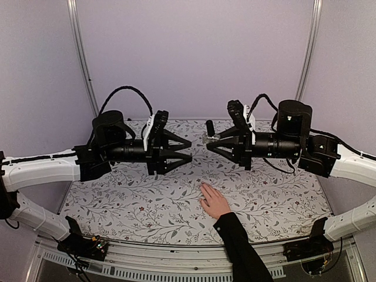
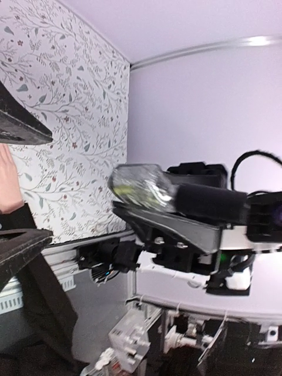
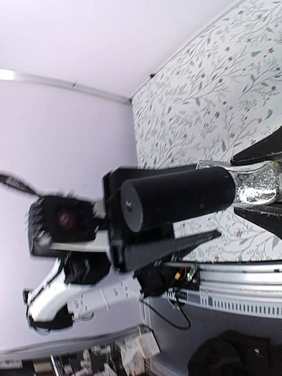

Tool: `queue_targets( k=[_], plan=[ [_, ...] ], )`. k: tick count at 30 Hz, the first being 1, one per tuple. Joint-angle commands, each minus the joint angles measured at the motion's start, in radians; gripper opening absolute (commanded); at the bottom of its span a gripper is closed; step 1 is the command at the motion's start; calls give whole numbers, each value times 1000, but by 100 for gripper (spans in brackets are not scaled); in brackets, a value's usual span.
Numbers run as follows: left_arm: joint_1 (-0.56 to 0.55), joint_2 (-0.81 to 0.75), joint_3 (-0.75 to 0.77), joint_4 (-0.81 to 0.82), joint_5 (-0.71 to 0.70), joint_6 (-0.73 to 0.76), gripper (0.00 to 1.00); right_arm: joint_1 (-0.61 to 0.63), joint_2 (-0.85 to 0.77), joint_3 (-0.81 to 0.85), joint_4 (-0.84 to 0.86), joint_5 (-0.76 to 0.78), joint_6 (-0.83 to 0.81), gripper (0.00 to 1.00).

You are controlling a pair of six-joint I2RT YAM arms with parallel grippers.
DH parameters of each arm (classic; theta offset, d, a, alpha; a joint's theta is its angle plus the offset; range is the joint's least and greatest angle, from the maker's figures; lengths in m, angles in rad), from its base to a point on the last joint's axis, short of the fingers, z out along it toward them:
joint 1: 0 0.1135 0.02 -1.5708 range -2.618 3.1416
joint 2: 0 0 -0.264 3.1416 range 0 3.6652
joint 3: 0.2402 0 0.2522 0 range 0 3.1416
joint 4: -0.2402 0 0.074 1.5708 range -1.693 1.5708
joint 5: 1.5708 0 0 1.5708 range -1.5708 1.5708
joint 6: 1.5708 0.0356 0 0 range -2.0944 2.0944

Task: Paint the nails
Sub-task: Screw the nail polish bottle.

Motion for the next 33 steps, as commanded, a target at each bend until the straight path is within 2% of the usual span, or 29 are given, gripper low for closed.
queue_targets(
  k=[1,7,14,22,33],
  plan=[
    [-27,-51,-27,135,-286,-116,51,4,42,-1,2,333,78,0],
    [-88,-10,40,182,-445,-182,51,4,88,11,0,430,120,0],
    [-116,97,132,173,-518,-222,50,4,118,26,-11,438,132,0],
    [-120,158,181,171,-549,-254,45,5,117,26,-17,427,134,0],
    [-121,218,214,173,-502,-265,35,5,122,29,-21,415,130,0]
  ],
)
